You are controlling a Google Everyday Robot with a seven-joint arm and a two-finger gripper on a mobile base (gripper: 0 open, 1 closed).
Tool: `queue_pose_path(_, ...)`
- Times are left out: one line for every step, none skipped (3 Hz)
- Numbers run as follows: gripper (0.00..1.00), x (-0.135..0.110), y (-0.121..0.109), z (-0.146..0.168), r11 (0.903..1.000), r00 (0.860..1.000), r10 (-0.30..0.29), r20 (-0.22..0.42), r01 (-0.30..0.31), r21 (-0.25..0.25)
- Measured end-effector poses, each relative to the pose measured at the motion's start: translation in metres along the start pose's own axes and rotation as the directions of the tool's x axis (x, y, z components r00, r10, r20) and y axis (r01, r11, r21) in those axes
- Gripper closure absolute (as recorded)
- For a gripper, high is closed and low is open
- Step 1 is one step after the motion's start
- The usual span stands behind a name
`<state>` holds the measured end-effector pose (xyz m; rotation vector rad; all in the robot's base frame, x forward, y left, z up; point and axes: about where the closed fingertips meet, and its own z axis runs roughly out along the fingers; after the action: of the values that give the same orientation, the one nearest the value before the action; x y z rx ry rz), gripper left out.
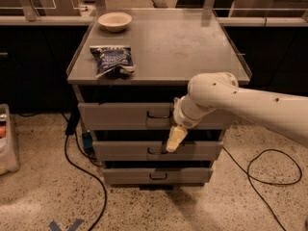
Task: Open top drawer
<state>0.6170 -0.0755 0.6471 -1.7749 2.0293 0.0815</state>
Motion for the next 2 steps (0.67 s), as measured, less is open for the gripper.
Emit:
queue_pose_path(0.0,-0.0012,-0.0007,-0.0027,1.0,1.0,0.0,0.0,0.0,0.0)
queue_pose_path(0.19,-0.0012,-0.0007,-0.0027,1.0,1.0,0.0,0.0,0.0,0.0)
